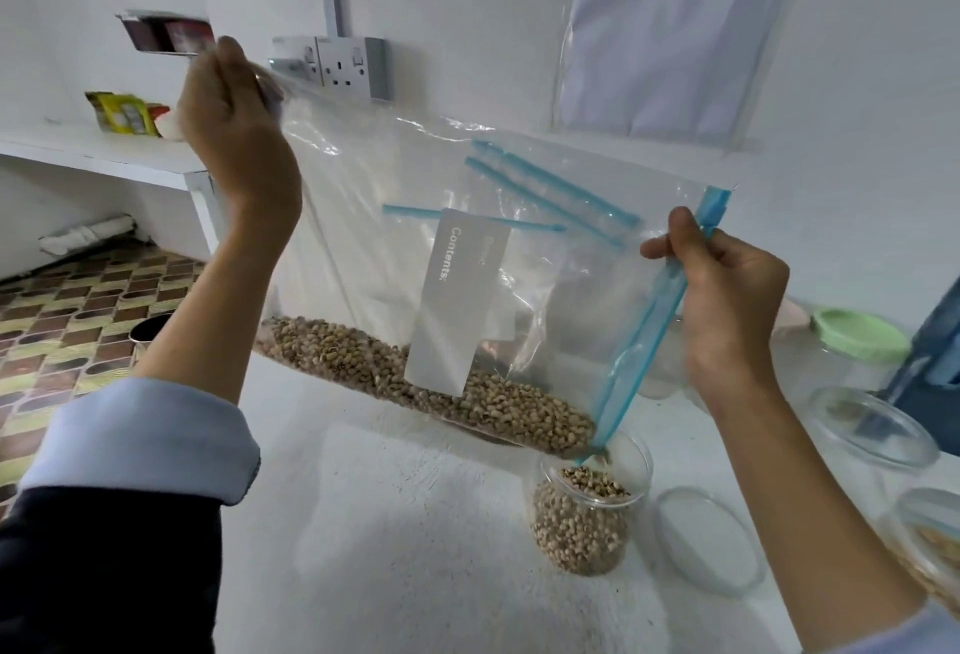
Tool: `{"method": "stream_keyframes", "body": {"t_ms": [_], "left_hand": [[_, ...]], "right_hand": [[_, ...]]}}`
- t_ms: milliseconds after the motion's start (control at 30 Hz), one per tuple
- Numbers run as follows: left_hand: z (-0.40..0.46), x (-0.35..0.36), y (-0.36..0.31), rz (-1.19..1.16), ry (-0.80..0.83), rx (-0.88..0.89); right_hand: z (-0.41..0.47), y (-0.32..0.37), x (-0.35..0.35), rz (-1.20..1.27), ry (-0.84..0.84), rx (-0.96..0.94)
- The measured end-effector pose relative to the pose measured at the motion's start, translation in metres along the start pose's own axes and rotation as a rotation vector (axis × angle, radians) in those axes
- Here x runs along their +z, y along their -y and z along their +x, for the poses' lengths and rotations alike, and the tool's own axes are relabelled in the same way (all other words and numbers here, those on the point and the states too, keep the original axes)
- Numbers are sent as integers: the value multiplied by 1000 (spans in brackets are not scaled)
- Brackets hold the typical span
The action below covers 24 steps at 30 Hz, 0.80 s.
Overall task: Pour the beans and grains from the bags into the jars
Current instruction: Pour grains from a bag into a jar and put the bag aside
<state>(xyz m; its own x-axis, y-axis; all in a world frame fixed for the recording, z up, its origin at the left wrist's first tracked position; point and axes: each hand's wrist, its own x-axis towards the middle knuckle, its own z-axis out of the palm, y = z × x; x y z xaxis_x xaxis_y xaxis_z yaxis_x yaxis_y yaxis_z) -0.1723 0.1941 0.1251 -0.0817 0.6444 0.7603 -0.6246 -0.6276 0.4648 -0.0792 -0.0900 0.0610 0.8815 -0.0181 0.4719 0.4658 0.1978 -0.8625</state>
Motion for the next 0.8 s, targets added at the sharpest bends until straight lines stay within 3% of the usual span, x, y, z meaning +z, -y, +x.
{"method": "stream_keyframes", "body": {"t_ms": [800], "left_hand": [[3, 1, -6, 3, 8, 49]], "right_hand": [[9, 4, 8, -111, 59, 4]]}}
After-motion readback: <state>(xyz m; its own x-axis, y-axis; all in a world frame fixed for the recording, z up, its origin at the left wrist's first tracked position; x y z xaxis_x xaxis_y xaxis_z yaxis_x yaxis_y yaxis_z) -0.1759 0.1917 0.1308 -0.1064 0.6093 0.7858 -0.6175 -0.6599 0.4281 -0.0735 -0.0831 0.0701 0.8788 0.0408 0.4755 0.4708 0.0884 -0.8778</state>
